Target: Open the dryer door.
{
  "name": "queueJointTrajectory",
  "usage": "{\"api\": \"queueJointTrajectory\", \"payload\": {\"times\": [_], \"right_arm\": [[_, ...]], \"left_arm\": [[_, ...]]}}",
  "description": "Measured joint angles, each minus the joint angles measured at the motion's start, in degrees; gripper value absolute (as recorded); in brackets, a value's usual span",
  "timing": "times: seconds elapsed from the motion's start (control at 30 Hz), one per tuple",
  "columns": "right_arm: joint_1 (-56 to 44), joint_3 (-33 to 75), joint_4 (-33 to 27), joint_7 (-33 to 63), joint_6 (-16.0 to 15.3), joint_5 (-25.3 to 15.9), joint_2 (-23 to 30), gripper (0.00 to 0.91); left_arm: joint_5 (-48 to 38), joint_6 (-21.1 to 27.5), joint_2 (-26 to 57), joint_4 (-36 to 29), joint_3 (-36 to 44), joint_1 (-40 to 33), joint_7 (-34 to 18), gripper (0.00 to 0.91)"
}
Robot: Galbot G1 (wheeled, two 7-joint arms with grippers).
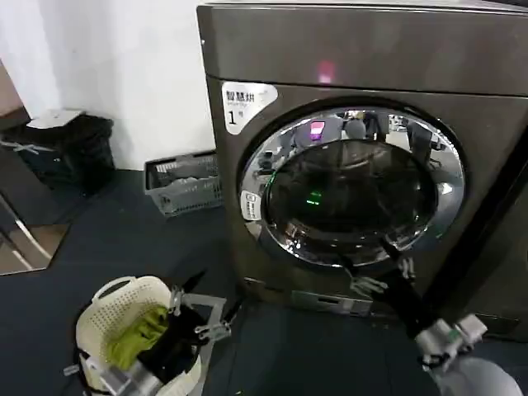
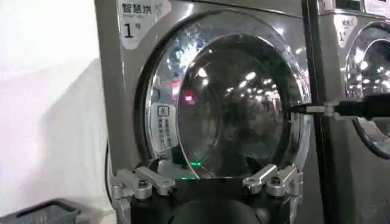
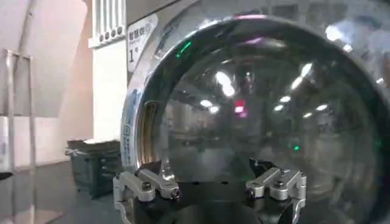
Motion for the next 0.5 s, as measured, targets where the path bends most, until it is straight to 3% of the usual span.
{"api": "queueJointTrajectory", "payload": {"times": [0.1, 0.5], "right_arm": [[2.3, -2.6, -1.7, -0.3, 0.1, -1.9, 0.0, 0.907], [11.1, -11.0, -6.5, -0.6, -0.7, -2.4, -0.5, 0.907]], "left_arm": [[-0.1, 0.7, 0.0, 0.1, -0.1, -0.1, -0.8, 0.907], [0.2, 3.1, -0.1, -0.6, -0.5, -0.3, -0.5, 0.907]]}}
